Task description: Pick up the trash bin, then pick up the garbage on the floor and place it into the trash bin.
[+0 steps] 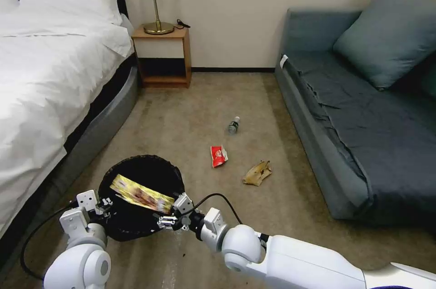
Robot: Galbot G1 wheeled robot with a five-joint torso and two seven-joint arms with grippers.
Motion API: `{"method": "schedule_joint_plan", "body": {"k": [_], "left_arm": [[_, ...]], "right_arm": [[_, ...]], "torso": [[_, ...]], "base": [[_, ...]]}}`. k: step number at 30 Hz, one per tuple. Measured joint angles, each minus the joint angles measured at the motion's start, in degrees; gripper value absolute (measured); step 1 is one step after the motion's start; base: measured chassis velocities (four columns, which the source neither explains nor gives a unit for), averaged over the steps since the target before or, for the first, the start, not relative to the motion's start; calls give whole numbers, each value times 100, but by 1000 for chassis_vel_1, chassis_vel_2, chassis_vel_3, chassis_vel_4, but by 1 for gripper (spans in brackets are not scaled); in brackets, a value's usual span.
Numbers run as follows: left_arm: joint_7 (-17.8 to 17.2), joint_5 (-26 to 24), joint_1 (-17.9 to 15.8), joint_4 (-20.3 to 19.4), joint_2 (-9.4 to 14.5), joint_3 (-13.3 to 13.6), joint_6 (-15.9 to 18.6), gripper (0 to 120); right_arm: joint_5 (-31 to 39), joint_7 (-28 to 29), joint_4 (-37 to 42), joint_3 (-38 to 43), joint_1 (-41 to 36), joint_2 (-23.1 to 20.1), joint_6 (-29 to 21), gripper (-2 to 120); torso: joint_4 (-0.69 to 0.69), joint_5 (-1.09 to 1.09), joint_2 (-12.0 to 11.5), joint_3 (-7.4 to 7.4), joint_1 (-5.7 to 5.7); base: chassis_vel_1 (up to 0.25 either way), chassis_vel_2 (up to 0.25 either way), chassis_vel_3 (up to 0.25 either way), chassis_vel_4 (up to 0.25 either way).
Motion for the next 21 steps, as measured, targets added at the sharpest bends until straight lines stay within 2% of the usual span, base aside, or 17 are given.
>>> {"method": "schedule_joint_plan", "body": {"k": [2, 9, 11, 13, 14, 17, 19, 21], "left_arm": [[3, 2, -1, 2, -1, 3, 0, 3], [7, -4, -6, 41, 8, -23, -9, 3], [8, -17, -12, 56, 18, -48, -20, 3], [9, -28, -16, 81, 11, -60, -32, 3], [9, -28, -16, 81, 11, -60, -32, 3], [14, -32, -23, 138, -2, -63, -69, 3], [17, -33, -26, 149, -3, -66, -76, 3], [27, -52, -38, 194, -1, -97, -107, 3]], "right_arm": [[-12, 0, 5, 51, 2, -19, 7, 98], [-55, 91, 336, 757, -172, -54, 34, 100], [-195, 119, 526, 1372, -366, -107, 40, 100], [-490, 147, 840, 2314, -843, -221, 138, 100], [-490, 147, 840, 2314, -843, -221, 138, 100], [-982, 172, 1358, 3517, -1722, -353, 229, 100], [-1089, 189, 1463, 3733, -1883, -365, 236, 100], [-1744, 408, 1918, 4558, -2572, -368, 202, 100]], "torso": [[0, 0, 0, 0, 0], [1, 0, 0, 0, 0], [2, 1, 0, 0, 0], [2, 0, 0, 0, 0], [2, 0, 0, 0, 0], [0, 1, 1, -1, 0], [0, 0, 0, 0, 0], [-1, 1, 0, -1, 0]], "base": [[0, 0, 0, 0], [0, 0, 0, 0], [0, 0, 0, 0], [0, 0, 0, 0], [0, 0, 0, 0], [0, 0, 0, 0], [0, 0, 0, 0], [0, 0, 0, 0]]}}
